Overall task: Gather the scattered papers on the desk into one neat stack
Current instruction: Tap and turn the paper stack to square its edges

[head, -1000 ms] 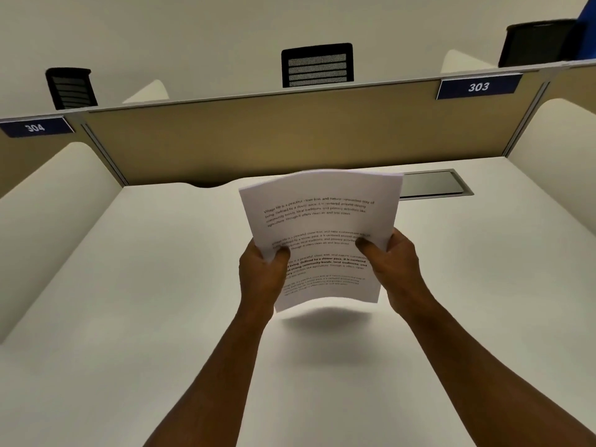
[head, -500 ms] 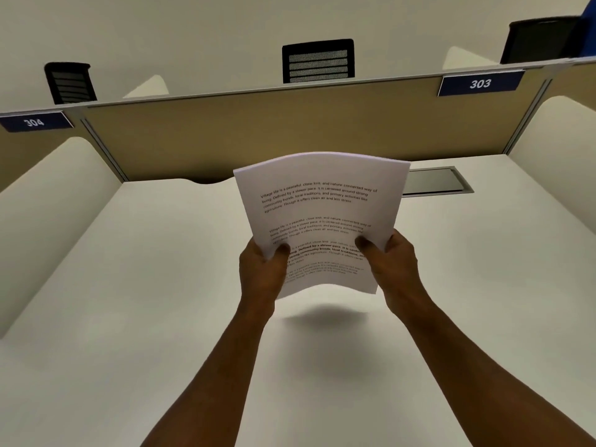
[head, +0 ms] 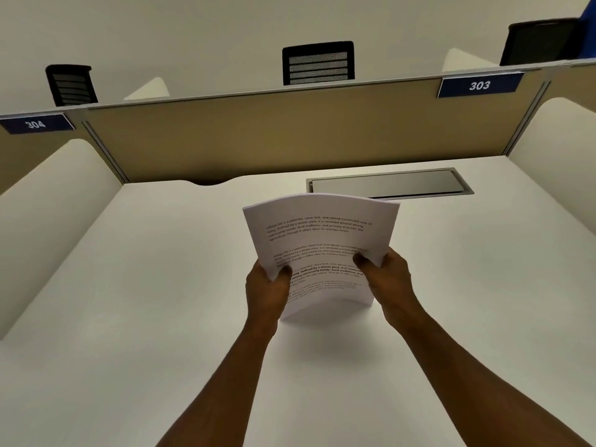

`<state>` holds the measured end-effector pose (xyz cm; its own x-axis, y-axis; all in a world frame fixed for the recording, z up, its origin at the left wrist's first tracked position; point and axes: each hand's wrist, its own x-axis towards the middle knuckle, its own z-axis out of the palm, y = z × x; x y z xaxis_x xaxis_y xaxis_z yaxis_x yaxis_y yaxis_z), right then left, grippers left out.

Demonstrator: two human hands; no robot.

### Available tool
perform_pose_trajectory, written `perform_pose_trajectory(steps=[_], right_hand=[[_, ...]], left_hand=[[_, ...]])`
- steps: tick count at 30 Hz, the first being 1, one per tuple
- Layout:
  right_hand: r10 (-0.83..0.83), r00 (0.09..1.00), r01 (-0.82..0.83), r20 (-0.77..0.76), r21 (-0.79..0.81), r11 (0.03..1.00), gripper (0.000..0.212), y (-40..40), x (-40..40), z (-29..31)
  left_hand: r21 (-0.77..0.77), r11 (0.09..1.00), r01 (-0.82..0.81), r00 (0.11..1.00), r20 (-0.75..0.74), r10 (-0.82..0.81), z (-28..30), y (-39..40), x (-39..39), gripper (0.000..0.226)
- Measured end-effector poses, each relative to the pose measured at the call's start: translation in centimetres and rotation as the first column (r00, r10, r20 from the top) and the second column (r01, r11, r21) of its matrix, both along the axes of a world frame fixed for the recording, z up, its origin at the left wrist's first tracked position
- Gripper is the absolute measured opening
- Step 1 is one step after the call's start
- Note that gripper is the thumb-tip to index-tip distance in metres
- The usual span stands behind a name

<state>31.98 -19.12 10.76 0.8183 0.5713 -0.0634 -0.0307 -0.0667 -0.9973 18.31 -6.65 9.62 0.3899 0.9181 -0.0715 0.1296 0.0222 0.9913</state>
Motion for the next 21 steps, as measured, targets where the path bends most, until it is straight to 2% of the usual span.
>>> perform_pose_trajectory(steps=[9,11,15,21], right_hand=[[-0.014,1.0,0.012,0.027,0.076,0.997,0.028,-0.1,0.2,2.2],[-0.016,1.0,0.016,-0.004,0.068,0.998,0.027,-0.2,0.2,1.7],[-0.012,0.998,0.01,-0.068,-0.026,1.0,0.023,-0.3,-0.3,-0.8],[-0.003,0.997,-0.003,-0.083,-0.071,0.997,0.023,-0.7,-0.4,-2.2]], left_hand=[[0.062,0.998,-0.01,0.992,0.127,0.002,2.1,0.6,0.0,0.028],[0.063,0.998,-0.001,0.995,0.102,-0.005,1.8,0.6,0.1,0.028],[-0.037,0.999,0.005,1.0,0.0,-0.005,-0.8,0.0,0.0,0.026],[-0.048,0.998,0.033,0.999,0.018,-0.032,-2.5,-0.2,-0.5,0.031]])
